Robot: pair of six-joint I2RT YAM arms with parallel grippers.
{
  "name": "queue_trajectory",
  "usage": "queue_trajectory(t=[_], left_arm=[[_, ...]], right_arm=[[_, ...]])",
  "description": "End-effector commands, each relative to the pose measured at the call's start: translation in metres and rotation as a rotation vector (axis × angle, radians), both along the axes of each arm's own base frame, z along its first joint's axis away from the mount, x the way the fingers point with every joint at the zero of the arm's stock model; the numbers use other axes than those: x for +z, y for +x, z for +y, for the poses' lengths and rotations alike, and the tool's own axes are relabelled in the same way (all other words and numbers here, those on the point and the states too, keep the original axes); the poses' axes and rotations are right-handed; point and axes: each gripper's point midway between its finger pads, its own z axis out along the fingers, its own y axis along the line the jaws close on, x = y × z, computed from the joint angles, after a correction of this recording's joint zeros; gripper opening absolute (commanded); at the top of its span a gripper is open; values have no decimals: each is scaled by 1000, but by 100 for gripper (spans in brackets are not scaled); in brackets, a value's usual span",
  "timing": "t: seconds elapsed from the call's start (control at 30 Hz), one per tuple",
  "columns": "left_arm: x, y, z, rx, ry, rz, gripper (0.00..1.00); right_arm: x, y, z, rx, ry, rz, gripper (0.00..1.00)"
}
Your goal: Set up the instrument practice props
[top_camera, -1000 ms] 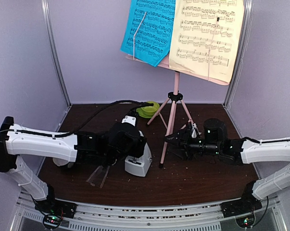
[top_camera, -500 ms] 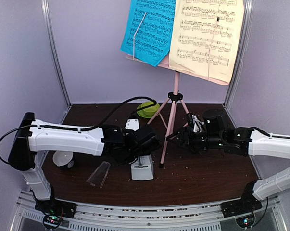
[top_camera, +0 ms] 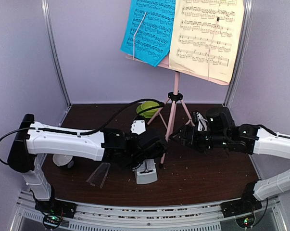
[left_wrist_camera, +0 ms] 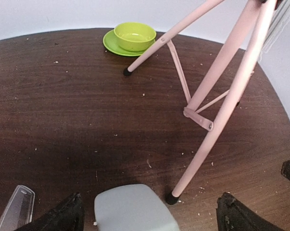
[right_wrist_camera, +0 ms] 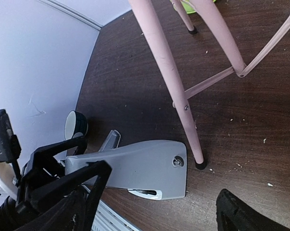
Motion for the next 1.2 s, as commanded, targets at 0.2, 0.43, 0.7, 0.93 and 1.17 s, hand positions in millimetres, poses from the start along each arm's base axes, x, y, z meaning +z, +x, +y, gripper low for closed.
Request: queue_trajectory(t=[0.2, 0.43, 0.7, 0.93, 1.17], left_arm=[[89, 0, 70, -66, -233, -134, 98], [42, 9, 143, 29, -218, -15, 98], [-2, -20, 152, -330, -206, -197, 98], [-26, -24, 183, -355, -238, -317, 97], [-44, -27, 164, -467, -113, -237, 95]], right_arm=[[25, -12, 23, 19, -90, -88, 100], [27, -24, 76, 126, -209, -128, 100], [7, -28, 112, 154, -362, -123, 97], [-10, -20, 121, 164, -473, -151, 89], [-18, -6, 126, 125, -535, -187, 84]])
